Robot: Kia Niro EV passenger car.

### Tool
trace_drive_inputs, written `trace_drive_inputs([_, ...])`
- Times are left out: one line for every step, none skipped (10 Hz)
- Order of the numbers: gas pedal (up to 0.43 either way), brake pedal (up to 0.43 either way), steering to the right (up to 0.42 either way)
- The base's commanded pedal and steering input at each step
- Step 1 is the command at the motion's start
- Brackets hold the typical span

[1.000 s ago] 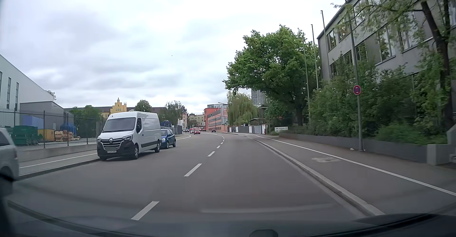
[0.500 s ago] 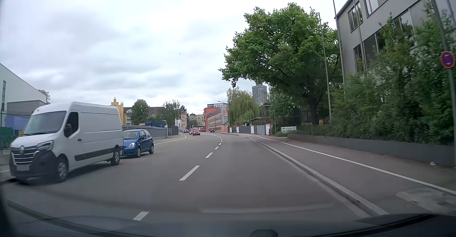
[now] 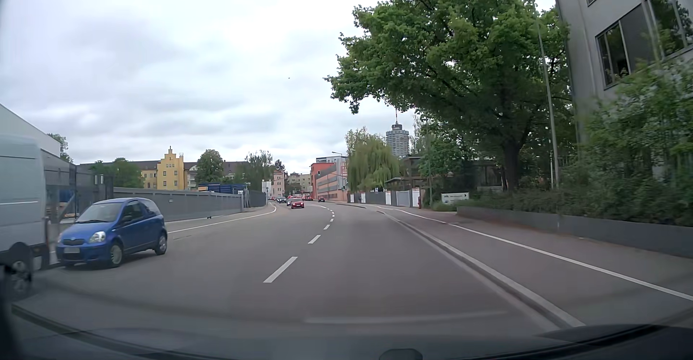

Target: Follow the waypoints while adhering to traffic rules and regulations

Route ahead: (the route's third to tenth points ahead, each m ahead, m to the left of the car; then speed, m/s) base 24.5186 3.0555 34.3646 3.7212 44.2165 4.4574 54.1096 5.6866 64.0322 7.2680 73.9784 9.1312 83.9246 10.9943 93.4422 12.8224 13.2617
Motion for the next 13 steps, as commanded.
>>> trace_drive_inputs([0.138,0.0,-0.009])
trace_drive_inputs([0.15,0.0,-0.009])
trace_drive_inputs([0.15,0.0,-0.009])
trace_drive_inputs([0.15,0.0,-0.009])
trace_drive_inputs([0.15,0.0,-0.009])
trace_drive_inputs([0.15,0.0,-0.009])
trace_drive_inputs([0.15,0.0,-0.01])
trace_drive_inputs([0.15,0.0,-0.01])
trace_drive_inputs([0.15,0.0,-0.01])
trace_drive_inputs([0.15,0.0,-0.01])
trace_drive_inputs([0.15,0.0,-0.011])
trace_drive_inputs([0.15,0.0,-0.014])
trace_drive_inputs([0.15,0.0,-0.017])
